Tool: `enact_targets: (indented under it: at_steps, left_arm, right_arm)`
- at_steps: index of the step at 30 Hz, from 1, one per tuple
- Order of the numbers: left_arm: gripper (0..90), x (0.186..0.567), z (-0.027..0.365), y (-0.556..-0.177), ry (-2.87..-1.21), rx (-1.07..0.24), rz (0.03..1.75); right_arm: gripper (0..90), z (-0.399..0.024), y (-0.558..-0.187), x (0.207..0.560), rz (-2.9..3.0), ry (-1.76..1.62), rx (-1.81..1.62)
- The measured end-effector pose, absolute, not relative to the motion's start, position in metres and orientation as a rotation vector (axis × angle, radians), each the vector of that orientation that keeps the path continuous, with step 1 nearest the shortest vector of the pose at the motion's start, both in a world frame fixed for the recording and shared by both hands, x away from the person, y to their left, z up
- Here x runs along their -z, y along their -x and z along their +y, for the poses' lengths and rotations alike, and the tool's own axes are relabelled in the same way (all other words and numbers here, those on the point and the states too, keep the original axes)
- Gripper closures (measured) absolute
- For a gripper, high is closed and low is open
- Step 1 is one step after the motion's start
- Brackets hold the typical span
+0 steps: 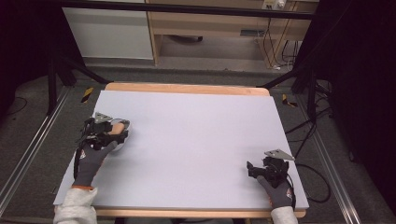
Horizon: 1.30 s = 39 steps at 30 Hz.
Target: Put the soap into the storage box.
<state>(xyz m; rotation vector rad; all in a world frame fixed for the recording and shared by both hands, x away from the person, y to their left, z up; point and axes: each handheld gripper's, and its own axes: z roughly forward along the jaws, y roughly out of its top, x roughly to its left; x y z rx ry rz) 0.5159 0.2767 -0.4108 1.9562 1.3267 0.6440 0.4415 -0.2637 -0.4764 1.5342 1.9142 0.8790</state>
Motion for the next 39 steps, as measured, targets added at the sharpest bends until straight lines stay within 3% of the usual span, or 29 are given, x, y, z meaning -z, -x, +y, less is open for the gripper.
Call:
enact_targets:
  at_steps: [18, 39]
  left_arm:
    - [32.0, 0.413, 0.243, -0.481, -1.963, -0.617, 1.165]
    - [28.8, 0.451, 0.237, -0.445, -2.035, -0.599, 1.157]
  right_arm:
    - [5.8, -0.265, -0.439, 0.473, 1.890, -1.526, -0.891]
    - [5.9, -0.272, -0.437, 0.474, 1.871, -1.538, -0.872]
